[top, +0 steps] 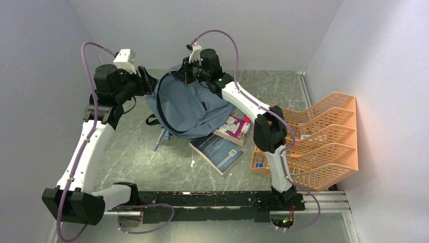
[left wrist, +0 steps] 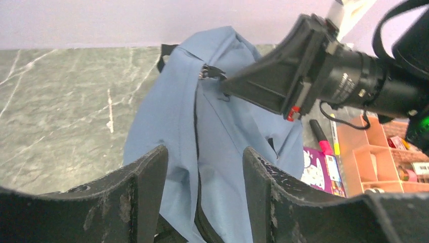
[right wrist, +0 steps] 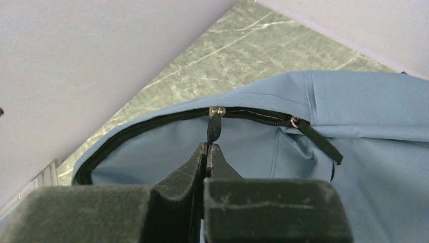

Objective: Pack the student bag
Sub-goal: Unzip the student bag at the center of the board.

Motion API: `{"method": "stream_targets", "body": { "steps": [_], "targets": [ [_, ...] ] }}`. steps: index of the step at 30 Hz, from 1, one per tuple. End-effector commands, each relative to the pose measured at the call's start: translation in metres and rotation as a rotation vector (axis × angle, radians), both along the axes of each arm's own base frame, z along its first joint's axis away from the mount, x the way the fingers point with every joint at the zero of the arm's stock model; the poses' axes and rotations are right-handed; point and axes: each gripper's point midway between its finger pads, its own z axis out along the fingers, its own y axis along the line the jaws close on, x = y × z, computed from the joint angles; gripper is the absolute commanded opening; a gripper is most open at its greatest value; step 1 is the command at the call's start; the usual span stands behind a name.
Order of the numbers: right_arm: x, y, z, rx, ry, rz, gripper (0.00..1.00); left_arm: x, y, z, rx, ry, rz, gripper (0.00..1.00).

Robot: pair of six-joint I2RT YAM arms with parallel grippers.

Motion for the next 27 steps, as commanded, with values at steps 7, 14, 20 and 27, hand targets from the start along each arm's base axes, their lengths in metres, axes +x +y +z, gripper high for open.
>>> {"method": "stream_targets", "body": {
  "steps": [7,14,20,27],
  "targets": [
    [-0.048,0.004,0.022,0.029,-0.068,0.173,0.0,0.023,0.028,-0.079,-0.023,0.308,0.134,0.63],
    [-0.076,0.002,0.001,0.003,-0.057,0.217,0.0,0.042,0.014,-0.074,-0.061,0.29,0.066,0.72],
    [-0.091,0.002,-0.02,-0.007,-0.017,0.241,0.0,0.048,0.009,-0.066,-0.05,0.269,0.027,0.77],
    [-0.096,0.007,-0.027,0.006,-0.002,0.25,0.0,0.034,0.0,-0.099,-0.018,0.354,-0.049,0.76]
  ]
}}
